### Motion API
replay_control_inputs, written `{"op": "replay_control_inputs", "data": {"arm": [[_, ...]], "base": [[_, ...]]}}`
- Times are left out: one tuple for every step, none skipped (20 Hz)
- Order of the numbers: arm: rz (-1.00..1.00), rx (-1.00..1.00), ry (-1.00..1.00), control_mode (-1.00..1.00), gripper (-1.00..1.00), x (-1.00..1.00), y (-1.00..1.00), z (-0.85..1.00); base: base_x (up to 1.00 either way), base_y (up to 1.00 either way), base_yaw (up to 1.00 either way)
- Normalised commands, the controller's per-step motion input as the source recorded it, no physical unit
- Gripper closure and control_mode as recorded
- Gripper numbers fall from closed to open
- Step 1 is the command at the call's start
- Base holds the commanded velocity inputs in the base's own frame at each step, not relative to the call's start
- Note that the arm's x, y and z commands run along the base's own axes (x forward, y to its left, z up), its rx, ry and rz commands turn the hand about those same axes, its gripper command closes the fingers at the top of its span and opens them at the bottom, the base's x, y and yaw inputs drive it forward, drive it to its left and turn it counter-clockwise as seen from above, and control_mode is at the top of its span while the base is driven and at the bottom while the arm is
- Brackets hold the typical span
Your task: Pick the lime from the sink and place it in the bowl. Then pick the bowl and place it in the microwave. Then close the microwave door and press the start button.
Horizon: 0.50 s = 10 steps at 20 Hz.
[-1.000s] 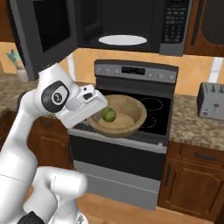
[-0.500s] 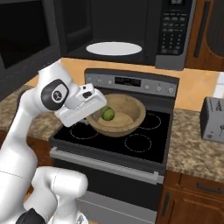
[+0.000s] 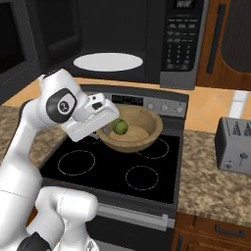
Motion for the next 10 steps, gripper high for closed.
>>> {"op": "replay_control_inputs", "data": {"arm": [[0.0,0.0,0.0,1.0,1.0,0.0,0.0,0.0],[0.0,0.0,0.0,1.0,1.0,0.0,0.0,0.0],[0.0,0.0,0.0,1.0,1.0,0.0,0.0,0.0],[0.0,0.0,0.0,1.0,1.0,0.0,0.0,0.0],[0.0,0.0,0.0,1.0,1.0,0.0,0.0,0.0],[0.0,0.0,0.0,1.0,1.0,0.0,0.0,0.0],[0.0,0.0,0.0,1.0,1.0,0.0,0.0,0.0],[0.0,0.0,0.0,1.0,1.0,0.0,0.0,0.0],[0.0,0.0,0.0,1.0,1.0,0.0,0.0,0.0],[0.0,0.0,0.0,1.0,1.0,0.0,0.0,0.0]], "base": [[0.44,0.0,-0.21],[0.43,0.0,-0.23],[0.48,0.0,-0.25],[0.51,0.0,-0.26],[0.48,0.0,-0.25],[0.45,0.0,-0.23],[0.39,0.0,-0.21],[0.31,0.0,-0.17],[0.32,0.0,-0.09],[0.28,0.0,-0.05]]}}
